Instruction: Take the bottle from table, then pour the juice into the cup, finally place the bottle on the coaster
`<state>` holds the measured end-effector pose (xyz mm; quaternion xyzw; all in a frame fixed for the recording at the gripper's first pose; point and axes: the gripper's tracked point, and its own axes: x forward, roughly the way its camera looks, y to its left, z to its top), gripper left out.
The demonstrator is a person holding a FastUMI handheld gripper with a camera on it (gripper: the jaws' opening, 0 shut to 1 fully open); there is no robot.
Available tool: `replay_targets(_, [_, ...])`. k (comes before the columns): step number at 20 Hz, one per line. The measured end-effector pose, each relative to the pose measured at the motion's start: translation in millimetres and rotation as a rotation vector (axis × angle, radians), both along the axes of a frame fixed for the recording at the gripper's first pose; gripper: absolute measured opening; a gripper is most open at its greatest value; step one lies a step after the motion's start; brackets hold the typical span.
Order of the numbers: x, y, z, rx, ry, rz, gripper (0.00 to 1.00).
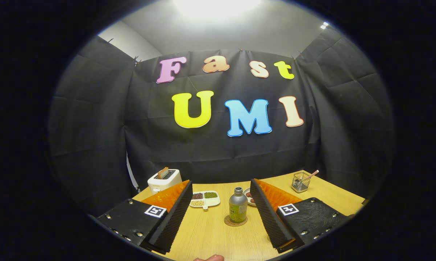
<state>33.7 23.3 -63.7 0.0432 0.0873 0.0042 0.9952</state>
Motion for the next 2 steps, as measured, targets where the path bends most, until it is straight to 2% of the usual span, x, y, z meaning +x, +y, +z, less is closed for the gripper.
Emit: replay_targets(2, [-2.5,2.8,4.1,0.005,-0.006,0.010,0.96])
